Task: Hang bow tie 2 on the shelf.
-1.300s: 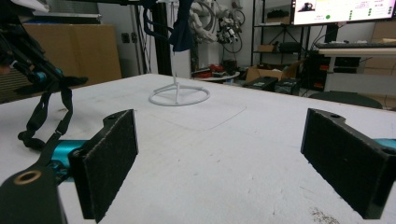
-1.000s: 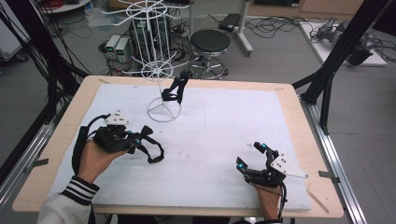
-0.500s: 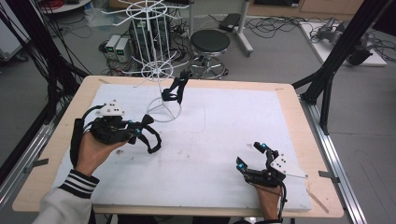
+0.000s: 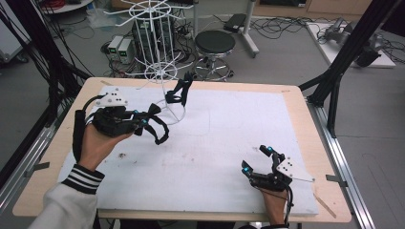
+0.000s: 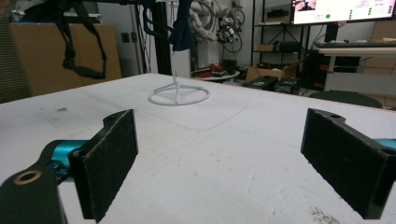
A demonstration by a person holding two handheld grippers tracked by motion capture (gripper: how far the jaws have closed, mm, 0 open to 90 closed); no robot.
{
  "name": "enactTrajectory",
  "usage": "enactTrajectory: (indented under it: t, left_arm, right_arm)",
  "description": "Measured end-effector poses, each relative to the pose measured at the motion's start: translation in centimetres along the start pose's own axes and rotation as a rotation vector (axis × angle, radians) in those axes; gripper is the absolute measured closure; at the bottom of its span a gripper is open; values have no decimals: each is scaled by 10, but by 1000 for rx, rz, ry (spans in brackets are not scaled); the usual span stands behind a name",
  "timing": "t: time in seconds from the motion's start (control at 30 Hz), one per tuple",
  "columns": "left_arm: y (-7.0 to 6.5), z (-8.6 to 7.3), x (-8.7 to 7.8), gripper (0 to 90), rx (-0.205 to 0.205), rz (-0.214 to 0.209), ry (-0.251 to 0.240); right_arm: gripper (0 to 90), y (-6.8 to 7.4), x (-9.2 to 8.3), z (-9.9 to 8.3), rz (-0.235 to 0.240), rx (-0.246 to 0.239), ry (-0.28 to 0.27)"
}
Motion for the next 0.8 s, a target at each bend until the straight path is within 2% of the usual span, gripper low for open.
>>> enactTrajectory:
  t: [0.37, 0.8]
  left_arm:
    - [9, 30, 2, 769, -2, 31, -69]
    - [22, 49, 10, 769, -1, 73, -107]
  right_arm:
    - [103, 1, 0, 0, 0, 1, 2]
    - [103, 1, 0, 0, -1, -2, 3]
Point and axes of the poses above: each handheld gripper's, and its own axes: x roughly forward along the jaws, z roughly out of its top, y roughly to its left, the point moved 10 cm from there along x, roughly forward along the jaws, and after that the axes turned 13 degrees about x, right-handed, at the moved point
